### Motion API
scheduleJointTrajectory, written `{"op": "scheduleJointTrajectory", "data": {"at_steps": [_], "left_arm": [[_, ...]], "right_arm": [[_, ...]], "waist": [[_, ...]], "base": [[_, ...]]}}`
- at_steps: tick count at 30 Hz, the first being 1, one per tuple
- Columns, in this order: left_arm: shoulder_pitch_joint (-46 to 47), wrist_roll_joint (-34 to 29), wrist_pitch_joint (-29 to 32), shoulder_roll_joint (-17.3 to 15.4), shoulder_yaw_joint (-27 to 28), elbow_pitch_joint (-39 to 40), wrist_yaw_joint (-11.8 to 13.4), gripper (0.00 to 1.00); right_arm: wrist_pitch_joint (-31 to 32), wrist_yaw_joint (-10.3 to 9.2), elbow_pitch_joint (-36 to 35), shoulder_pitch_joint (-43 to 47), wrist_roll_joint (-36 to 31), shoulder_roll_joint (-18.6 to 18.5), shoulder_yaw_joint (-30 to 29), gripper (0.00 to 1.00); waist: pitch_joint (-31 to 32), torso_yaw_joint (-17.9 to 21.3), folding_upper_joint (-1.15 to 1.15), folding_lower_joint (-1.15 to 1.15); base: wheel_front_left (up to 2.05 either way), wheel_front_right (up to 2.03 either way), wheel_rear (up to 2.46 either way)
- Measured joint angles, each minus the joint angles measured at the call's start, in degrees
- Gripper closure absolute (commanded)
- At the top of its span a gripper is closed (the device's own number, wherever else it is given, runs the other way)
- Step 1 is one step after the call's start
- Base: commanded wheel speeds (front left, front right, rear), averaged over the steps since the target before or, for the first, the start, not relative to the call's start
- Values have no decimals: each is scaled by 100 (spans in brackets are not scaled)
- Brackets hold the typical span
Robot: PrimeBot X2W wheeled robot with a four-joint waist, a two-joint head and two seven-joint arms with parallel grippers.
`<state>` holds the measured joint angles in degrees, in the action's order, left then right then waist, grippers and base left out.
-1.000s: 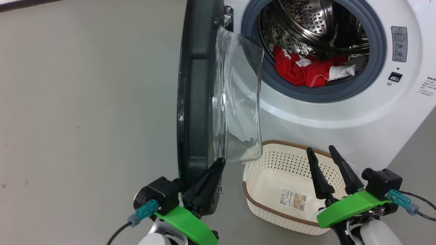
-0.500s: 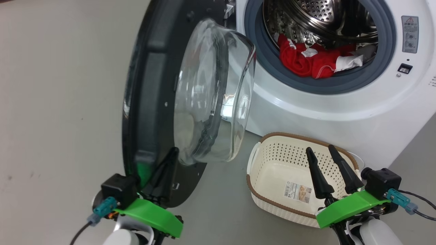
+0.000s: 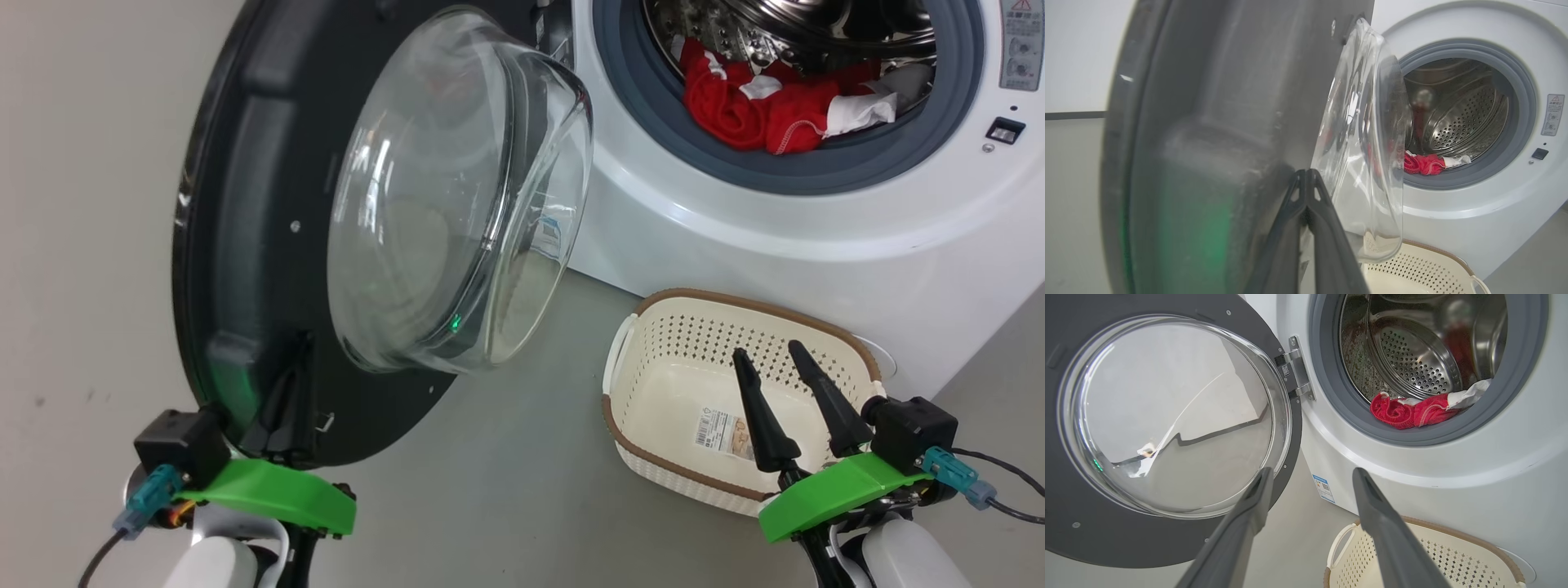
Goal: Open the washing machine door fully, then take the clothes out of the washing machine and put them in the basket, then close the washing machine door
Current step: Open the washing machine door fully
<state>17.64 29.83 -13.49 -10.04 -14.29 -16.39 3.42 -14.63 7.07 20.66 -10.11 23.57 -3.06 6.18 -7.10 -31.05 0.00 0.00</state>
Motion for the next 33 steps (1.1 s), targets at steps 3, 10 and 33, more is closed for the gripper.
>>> {"op": "scheduleJointTrajectory", "data": {"at_steps": [3, 10, 33], "left_arm": [[19, 8, -32, -4, 119, -112, 26, 100], [201, 97, -56, -57, 436, -393, 21, 100], [1090, -366, -82, 104, 1657, -1464, -502, 100]], "right_arm": [[0, 0, -7, -2, -22, -13, -22, 0], [0, 0, -98, -16, -135, -29, -160, 0], [0, 0, -108, -139, -302, -258, -167, 0]], "waist": [[-50, -6, 0, 0], [-147, -13, 0, 0], [-595, -36, 0, 0]], "base": [[0, 0, 0], [0, 0, 0], [0, 0, 0]]}}
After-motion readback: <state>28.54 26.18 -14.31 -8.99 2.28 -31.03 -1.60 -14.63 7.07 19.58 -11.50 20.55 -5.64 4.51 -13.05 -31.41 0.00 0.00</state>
